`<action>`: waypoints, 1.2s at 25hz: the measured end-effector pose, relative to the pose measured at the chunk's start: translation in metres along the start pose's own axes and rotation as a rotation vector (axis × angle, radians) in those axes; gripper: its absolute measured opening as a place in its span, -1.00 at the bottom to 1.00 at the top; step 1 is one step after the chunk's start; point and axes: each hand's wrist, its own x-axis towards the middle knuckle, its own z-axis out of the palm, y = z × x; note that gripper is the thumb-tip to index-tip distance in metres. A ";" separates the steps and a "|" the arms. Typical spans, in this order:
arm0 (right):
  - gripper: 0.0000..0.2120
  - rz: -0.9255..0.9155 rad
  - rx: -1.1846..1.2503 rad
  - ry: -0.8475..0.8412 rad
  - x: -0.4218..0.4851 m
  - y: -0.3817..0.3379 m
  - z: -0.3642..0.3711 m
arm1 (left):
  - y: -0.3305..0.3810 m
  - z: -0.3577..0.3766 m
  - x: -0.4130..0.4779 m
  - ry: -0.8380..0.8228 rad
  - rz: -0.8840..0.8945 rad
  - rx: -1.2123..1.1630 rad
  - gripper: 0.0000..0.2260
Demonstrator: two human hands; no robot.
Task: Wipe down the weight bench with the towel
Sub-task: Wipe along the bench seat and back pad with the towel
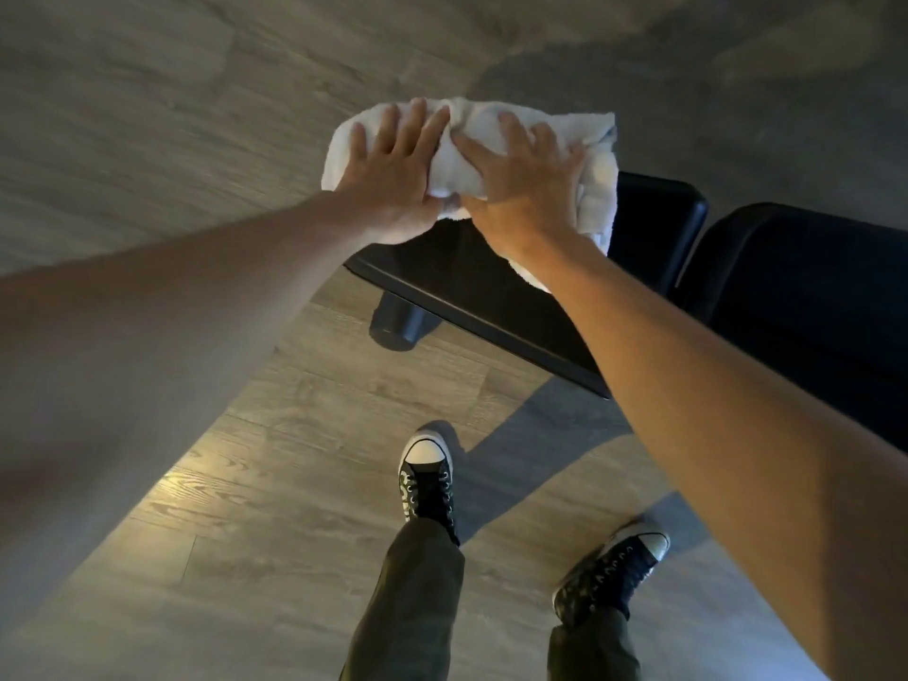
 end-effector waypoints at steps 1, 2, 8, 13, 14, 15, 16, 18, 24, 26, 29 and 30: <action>-0.36 0.000 -0.008 -0.004 0.001 0.001 -0.002 | 0.000 0.000 0.000 -0.006 -0.003 0.001 -0.19; -0.38 0.000 0.003 0.008 -0.006 -0.001 -0.002 | 0.002 0.004 -0.006 -0.005 -0.001 -0.009 -0.20; -0.42 0.021 0.182 0.135 -0.117 -0.015 0.023 | 0.028 0.063 -0.097 0.053 0.027 -0.040 -0.29; -0.37 0.019 0.164 0.133 -0.183 -0.006 0.040 | 0.060 0.101 -0.145 0.009 0.030 0.052 -0.32; -0.38 0.020 0.160 0.148 -0.178 0.006 0.038 | 0.068 0.096 -0.137 0.022 0.029 0.057 -0.31; -0.39 0.028 0.155 0.155 -0.170 0.018 0.034 | 0.076 0.088 -0.125 0.030 0.031 0.053 -0.30; -0.40 0.039 0.151 0.164 -0.160 0.028 0.028 | 0.084 0.080 -0.111 0.035 0.033 0.041 -0.29; -0.41 0.055 0.148 0.186 -0.142 0.047 0.021 | 0.097 0.066 -0.085 0.037 0.022 0.020 -0.28; -0.41 0.131 0.166 0.145 -0.086 0.115 0.002 | 0.138 0.018 -0.013 -0.013 0.030 -0.086 -0.33; -0.42 0.156 0.193 0.114 -0.085 0.125 -0.002 | 0.150 0.015 -0.009 -0.015 0.030 -0.100 -0.37; -0.41 0.156 0.210 0.159 -0.113 0.114 0.000 | 0.153 0.032 -0.037 0.043 0.057 -0.085 -0.39; -0.40 0.157 0.225 0.162 -0.127 0.106 0.003 | 0.151 0.040 -0.051 0.055 0.073 -0.077 -0.38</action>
